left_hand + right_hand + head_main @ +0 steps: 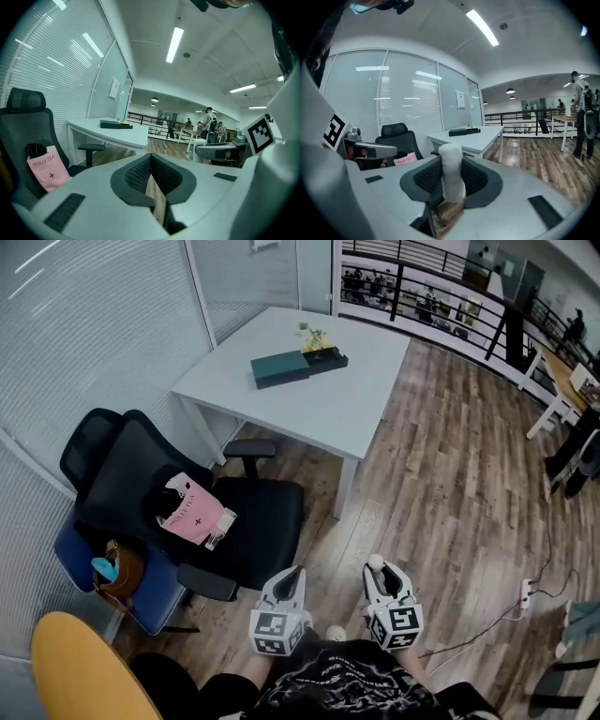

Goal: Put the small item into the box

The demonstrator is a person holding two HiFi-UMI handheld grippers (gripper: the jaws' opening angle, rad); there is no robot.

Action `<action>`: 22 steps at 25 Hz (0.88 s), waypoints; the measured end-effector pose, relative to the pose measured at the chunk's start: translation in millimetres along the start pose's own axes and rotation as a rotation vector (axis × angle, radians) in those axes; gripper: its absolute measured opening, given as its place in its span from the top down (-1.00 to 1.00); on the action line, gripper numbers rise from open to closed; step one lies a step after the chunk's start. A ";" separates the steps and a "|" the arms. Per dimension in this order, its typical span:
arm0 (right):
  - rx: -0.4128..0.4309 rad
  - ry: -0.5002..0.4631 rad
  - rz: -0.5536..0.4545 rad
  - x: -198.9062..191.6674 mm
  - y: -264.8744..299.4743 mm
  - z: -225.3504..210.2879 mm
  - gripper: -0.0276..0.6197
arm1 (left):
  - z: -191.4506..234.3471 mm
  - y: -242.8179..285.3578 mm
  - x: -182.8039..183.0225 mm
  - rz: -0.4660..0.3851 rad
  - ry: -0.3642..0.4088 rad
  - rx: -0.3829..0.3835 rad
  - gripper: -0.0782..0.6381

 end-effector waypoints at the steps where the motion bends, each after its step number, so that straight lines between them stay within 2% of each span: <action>1: -0.007 0.007 -0.001 -0.1 2.3 1.1 0.50 | 4.8 0.6 0.9 0.004 -0.001 -0.003 0.73; 10: -0.052 -0.008 0.000 -2.5 38.7 26.2 0.50 | 57.0 17.2 1.8 0.043 0.009 -0.043 0.73; 16: -0.087 0.019 0.013 -4.4 47.9 30.0 0.50 | 67.3 27.3 8.5 0.041 0.027 -0.086 0.73; 22: -0.078 -0.007 0.022 0.6 66.1 21.5 0.50 | 76.4 42.1 5.5 0.058 -0.007 -0.063 0.73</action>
Point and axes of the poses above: the fingertips, and each gripper's own axes: y forward along the fingers, z to its left, x out of its top, the point moved 8 cm from there along -y, backward along the fingers, and after that the axes turned 6 degrees about y, right-handed, at the moved point
